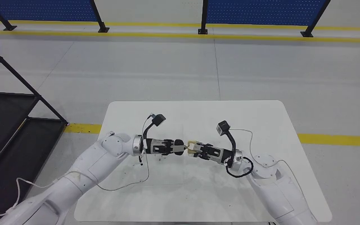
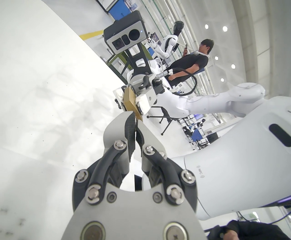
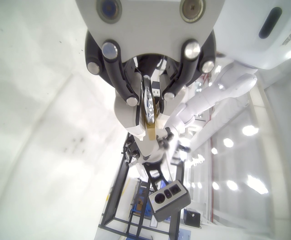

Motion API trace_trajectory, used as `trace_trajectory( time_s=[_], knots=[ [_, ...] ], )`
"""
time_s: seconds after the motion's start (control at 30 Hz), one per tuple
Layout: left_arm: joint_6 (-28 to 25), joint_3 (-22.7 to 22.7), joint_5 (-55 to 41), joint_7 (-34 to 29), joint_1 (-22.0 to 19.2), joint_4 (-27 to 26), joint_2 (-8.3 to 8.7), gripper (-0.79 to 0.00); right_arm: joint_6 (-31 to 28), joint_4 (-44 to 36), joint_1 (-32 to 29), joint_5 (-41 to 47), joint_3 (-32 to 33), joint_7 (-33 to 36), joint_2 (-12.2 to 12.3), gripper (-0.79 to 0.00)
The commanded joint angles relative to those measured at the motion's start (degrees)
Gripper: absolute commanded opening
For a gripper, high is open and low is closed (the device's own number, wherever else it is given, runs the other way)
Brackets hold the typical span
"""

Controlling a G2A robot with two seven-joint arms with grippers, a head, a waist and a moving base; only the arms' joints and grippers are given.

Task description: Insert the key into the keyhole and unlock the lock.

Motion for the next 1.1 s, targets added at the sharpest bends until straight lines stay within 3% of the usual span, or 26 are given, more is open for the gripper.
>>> trace_trajectory(
  time_s=[0.0, 0.3, 0.73, 1.07],
  knots=[
    [-1.02, 0.30, 0.97, 1.05, -0.05, 0.18, 0.17, -0.785, 0.00, 0.00, 0.00, 0.00, 0.00, 0.00, 0.00, -0.785],
    [-6.47, 1.42, 6.07, 6.50, -0.69, 1.19, 0.48, -0.785, 0.00, 0.00, 0.00, 0.00, 0.00, 0.00, 0.00, -0.785],
    [-6.47, -1.23, 8.47, 6.50, 0.44, -0.09, 0.29, -0.785, 0.00, 0.00, 0.00, 0.00, 0.00, 0.00, 0.00, -0.785],
    [-6.47, -3.88, 16.83, 10.75, 2.14, -1.43, -0.51, -0.785, 0.00, 0.00, 0.00, 0.00, 0.00, 0.00, 0.00, -0.785]
  ],
)
